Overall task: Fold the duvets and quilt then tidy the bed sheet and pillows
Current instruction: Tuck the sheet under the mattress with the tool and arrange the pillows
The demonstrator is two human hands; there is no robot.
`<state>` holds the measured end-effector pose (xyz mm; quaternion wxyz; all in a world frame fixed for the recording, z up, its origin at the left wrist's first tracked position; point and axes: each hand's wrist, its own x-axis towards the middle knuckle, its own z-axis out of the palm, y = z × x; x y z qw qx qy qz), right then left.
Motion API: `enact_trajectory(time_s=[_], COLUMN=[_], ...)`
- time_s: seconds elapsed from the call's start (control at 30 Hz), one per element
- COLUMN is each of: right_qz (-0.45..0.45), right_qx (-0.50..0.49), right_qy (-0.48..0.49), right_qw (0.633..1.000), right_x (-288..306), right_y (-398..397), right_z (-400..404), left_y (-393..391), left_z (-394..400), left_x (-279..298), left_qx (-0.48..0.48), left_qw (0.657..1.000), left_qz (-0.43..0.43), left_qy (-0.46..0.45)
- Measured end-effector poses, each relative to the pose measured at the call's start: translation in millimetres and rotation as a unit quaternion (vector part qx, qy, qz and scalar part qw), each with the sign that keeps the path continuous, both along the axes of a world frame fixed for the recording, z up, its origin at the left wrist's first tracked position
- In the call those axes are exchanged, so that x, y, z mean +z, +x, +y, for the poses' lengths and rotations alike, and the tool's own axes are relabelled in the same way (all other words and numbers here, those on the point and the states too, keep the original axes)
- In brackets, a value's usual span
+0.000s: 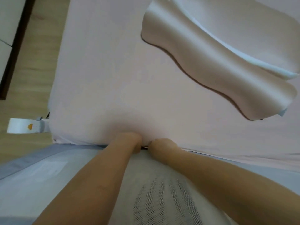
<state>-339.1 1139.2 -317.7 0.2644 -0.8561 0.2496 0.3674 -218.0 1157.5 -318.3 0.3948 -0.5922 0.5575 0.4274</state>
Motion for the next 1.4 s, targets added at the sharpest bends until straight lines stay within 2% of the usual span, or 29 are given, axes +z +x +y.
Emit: enact_trajectory(time_s=[0.07, 0.17, 0.33, 0.53, 0.67, 0.9, 1.07, 1.2, 1.3, 1.4], right_qz=[-0.021, -0.034, 0.023, 0.049, 0.007, -0.016, 0.013, -0.028, -0.06, -0.013], right_qx=[0.005, 0.031, 0.011, 0.006, 0.095, 0.092, 0.075, -0.005, -0.02, 0.036], right_qy=[-0.001, -0.014, -0.013, -0.003, -0.014, -0.021, -0.021, -0.019, 0.004, -0.017], right_qw=[1.0, 0.999, 1.0, 0.999, 0.995, 0.995, 0.997, 0.999, 0.998, 0.999], right_x=[15.4, 55.8, 108.7, 92.6, 88.7, 45.2, 8.7, 11.7, 15.4, 10.2], right_y=[-14.4, -79.7, -171.4, -253.3, -292.9, -299.4, -286.8, -287.2, -301.6, -293.8], right_z=[-11.2, -43.4, -78.9, -101.4, -105.6, -99.3, -93.7, -98.7, -104.1, -97.4], left_y=[-14.5, -54.4, -121.1, -204.6, -254.4, -279.4, -265.1, -254.1, -249.7, -245.6], left_z=[-4.5, -20.1, -37.8, -49.2, -57.6, -60.4, -62.4, -61.3, -56.9, -57.2], left_x=[4.3, 22.9, 33.9, 30.2, 18.9, -10.8, -20.6, -23.7, -21.9, -19.0], left_qx=[-0.017, -0.041, -0.079, -0.142, -0.151, -0.128, -0.089, -0.03, -0.028, -0.033], left_qw=[1.0, 0.998, 0.985, 0.976, 0.982, 0.989, 0.993, 0.997, 0.997, 0.998], left_qz=[0.006, 0.037, 0.119, 0.125, 0.097, 0.061, 0.073, 0.064, 0.066, 0.058], left_qy=[0.0, -0.029, -0.098, -0.109, -0.065, 0.031, 0.027, 0.025, 0.022, 0.023])
